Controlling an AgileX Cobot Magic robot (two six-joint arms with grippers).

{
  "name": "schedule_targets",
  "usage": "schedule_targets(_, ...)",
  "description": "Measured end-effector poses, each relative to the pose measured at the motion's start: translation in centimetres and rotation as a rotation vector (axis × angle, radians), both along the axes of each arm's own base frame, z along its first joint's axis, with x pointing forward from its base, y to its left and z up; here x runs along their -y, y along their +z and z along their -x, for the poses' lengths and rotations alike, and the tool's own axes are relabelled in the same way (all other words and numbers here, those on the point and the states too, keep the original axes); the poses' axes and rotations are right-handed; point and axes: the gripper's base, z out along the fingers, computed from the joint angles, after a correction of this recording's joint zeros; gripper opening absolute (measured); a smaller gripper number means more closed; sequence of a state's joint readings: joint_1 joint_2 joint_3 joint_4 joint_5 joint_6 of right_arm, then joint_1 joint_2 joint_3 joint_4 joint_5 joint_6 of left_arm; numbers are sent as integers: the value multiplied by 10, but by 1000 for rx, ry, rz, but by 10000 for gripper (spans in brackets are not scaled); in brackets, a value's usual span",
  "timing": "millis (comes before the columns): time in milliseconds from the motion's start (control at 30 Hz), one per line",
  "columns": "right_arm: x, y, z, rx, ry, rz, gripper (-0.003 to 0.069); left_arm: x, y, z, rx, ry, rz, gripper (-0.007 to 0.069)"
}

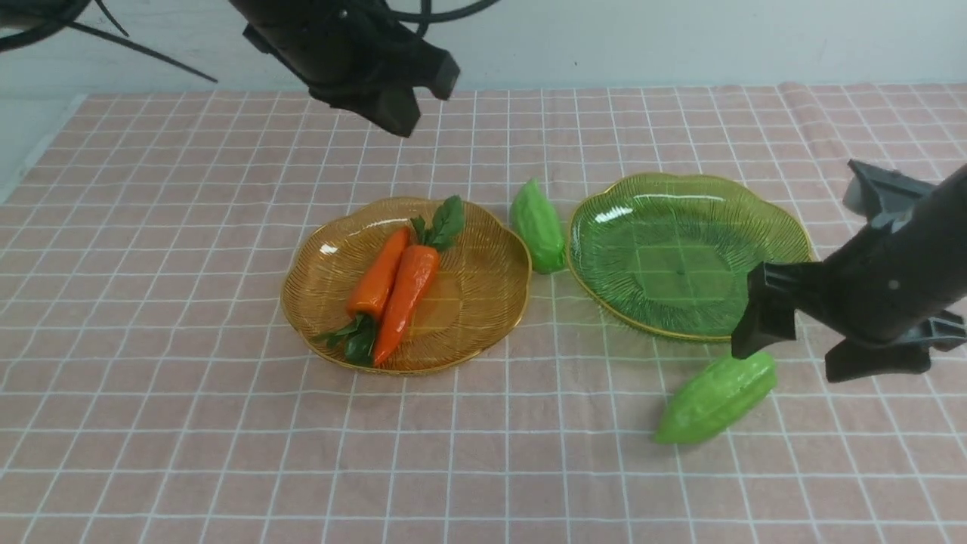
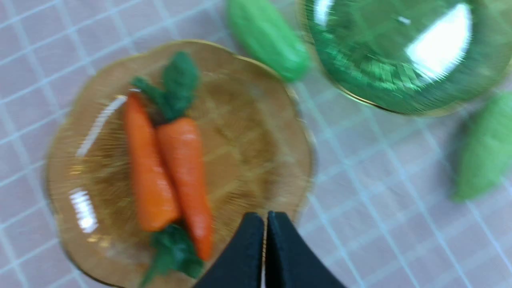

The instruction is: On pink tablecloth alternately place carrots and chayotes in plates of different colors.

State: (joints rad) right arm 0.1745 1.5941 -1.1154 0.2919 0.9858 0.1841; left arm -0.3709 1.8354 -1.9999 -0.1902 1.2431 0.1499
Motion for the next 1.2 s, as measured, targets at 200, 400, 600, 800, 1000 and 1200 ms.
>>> schedule_targets(200,-3,-29,-21,-106,-102,-4,671,37,-8,38,-43,-128,-40,-3)
schedule_targets(400,-9,-41,-36,-145,-133,-34,671,44,-16,42,-60,-160,-64,-3)
schedule_targets(600,-12,-56,-48,-186,-167,-52,668,41,-17,40,-34,-155,-118,-3)
schedule_targets(800,-13,-75,-53,-237,-190,-45,663,39,-17,40,-26,-151,-134,-3)
schedule_targets(1000,-16,-86,-57,-269,-203,-59,605,39,-17,40,-24,-156,-136,-3)
schedule_targets(1200,-13,-92,-51,-344,-164,-9,419,39,-17,40,-24,-157,-137,-3)
